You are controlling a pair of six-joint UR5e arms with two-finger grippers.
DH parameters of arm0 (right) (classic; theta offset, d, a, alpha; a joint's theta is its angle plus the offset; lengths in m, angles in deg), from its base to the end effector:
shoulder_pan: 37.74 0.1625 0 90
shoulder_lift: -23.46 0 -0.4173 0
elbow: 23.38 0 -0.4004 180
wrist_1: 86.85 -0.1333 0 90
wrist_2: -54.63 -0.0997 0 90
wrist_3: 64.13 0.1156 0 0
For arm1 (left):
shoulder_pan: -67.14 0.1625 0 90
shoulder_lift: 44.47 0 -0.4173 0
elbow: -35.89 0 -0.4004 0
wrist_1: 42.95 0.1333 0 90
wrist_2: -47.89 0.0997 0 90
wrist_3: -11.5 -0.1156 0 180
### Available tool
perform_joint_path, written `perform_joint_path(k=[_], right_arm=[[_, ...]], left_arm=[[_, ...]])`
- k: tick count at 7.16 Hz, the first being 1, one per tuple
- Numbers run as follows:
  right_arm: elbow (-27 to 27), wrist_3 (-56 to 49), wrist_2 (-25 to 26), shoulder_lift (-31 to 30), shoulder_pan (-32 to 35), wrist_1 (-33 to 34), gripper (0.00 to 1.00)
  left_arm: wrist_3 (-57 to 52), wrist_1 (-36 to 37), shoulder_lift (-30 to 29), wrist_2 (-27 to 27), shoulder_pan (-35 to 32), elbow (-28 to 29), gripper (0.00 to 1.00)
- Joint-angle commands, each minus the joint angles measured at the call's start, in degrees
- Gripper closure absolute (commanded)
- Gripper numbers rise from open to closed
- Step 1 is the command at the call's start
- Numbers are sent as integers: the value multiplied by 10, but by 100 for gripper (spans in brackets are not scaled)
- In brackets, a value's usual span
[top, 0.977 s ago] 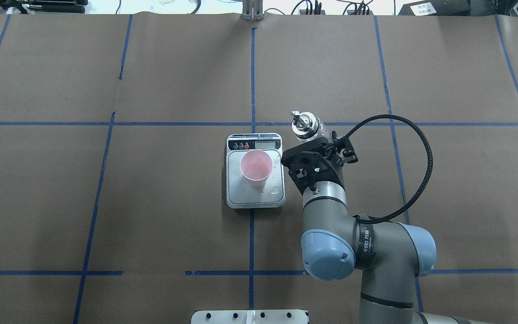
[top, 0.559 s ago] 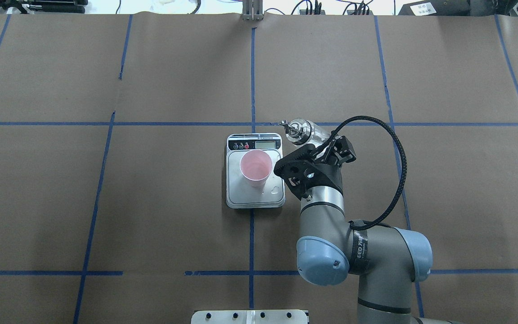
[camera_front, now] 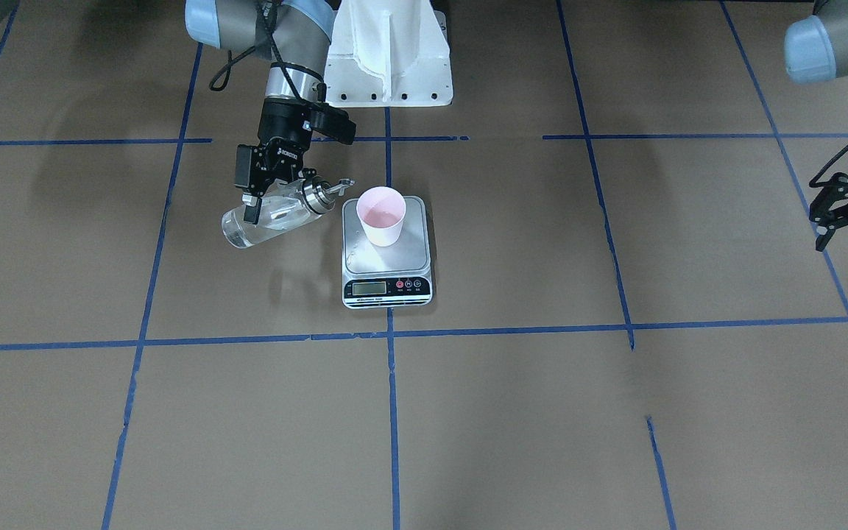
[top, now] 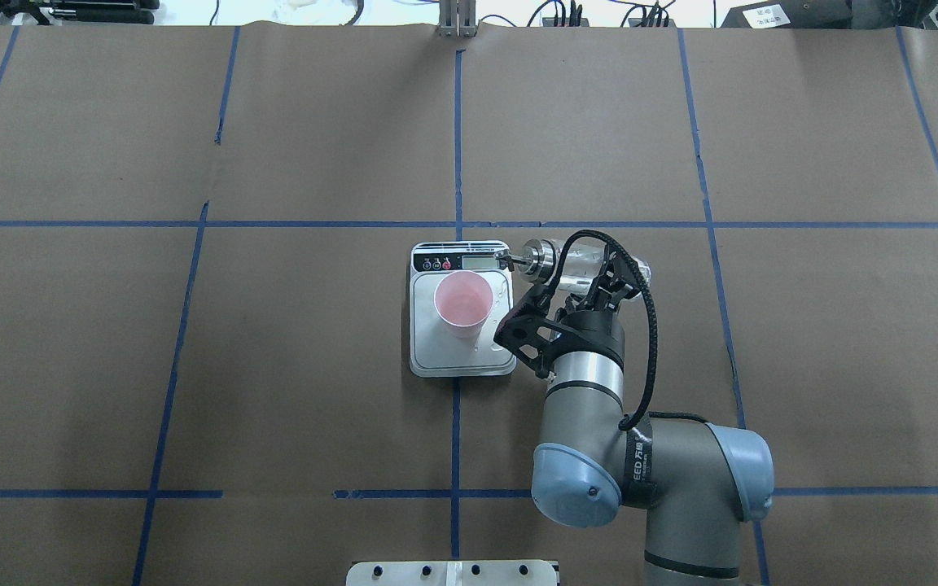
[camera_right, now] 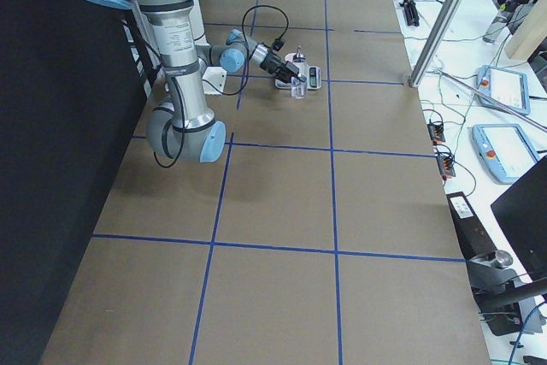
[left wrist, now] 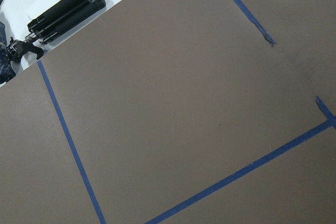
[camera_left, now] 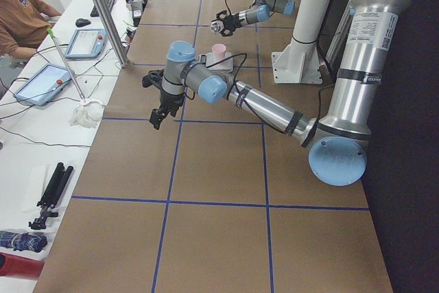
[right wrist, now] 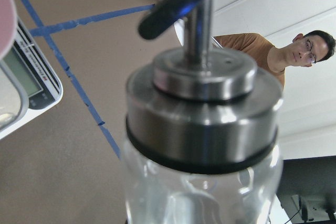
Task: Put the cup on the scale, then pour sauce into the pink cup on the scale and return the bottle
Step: 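Tilt the bottle spout down into the pink cup with the right gripper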
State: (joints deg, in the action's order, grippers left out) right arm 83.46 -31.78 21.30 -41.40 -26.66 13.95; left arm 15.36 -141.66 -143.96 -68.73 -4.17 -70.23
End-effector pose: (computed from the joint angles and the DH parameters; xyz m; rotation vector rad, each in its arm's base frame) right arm -0.5379 -0.3396 0.2752 1.0843 0.1333 -0.4626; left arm 0.1056 -0.5665 0.4302 0.4914 0.5600 0.3859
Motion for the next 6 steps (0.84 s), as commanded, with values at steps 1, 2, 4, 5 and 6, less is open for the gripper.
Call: perform_joint_path(k=[1, 2, 4, 5, 6], right_arm=[[-7, -52, 26, 3, -7, 16, 100], [-23, -77, 27, 20, -7, 26, 100], [-44, -134, 48, 38, -7, 30, 100], [-44, -181, 73, 39, -7, 63, 100], [-44, -232, 97, 39, -5, 69, 100]], left_arm=[[0, 0, 0, 0, -1, 0, 0], [0, 0, 1, 0, -1, 0, 0], [0, 0, 2, 0, 0, 0, 0], [0, 0, 4, 0, 0, 0, 0], [0, 0, 7, 0, -1, 0, 0]])
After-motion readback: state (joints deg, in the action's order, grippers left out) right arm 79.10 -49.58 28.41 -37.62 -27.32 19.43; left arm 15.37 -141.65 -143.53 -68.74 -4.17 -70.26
